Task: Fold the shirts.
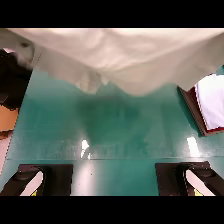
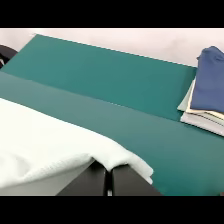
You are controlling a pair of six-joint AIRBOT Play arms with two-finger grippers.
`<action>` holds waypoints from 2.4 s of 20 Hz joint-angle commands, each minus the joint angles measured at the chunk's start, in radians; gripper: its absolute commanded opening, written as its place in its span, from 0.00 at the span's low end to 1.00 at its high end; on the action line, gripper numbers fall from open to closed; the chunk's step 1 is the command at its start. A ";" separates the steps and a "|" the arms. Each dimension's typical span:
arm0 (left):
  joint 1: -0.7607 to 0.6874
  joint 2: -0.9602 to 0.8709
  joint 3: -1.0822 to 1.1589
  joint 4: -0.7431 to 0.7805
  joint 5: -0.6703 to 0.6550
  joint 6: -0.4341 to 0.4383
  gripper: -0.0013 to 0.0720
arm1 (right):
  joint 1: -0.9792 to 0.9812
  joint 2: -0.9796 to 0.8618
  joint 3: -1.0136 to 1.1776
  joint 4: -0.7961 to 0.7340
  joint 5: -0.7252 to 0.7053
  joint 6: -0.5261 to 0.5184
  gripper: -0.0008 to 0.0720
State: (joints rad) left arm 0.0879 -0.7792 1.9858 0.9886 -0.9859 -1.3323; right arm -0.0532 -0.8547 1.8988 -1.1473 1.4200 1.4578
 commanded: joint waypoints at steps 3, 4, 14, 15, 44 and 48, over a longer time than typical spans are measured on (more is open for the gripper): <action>0.001 -0.097 0.039 0.071 -0.023 -0.025 0.05 | 0.000 -0.109 0.075 -0.032 0.184 0.070 0.04; 0.001 -0.146 0.024 0.071 -0.038 -0.029 0.05 | 0.000 -0.146 0.075 -0.032 0.222 0.085 0.04; -0.018 -0.817 -0.121 0.055 -0.253 -0.026 0.05 | 0.000 -0.539 -0.346 -0.032 0.059 0.111 0.04; -0.014 -0.855 -0.121 0.060 -0.259 -0.044 0.15 | 0.000 -0.574 -0.358 -0.031 -0.001 0.111 0.04; 0.088 -0.251 -1.455 -0.045 -0.079 -0.046 0.85 | -0.004 -0.164 -0.755 0.031 -0.138 0.006 0.61; -0.020 -0.251 -1.453 -0.046 -0.019 -0.047 0.60 | -0.006 -0.164 -0.755 0.030 -0.129 -0.003 0.61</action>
State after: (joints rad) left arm 0.1253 -1.0317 0.5449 0.9691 -1.0576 -1.3895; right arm -0.0586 -1.0203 1.1446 -1.1168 1.2850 1.4628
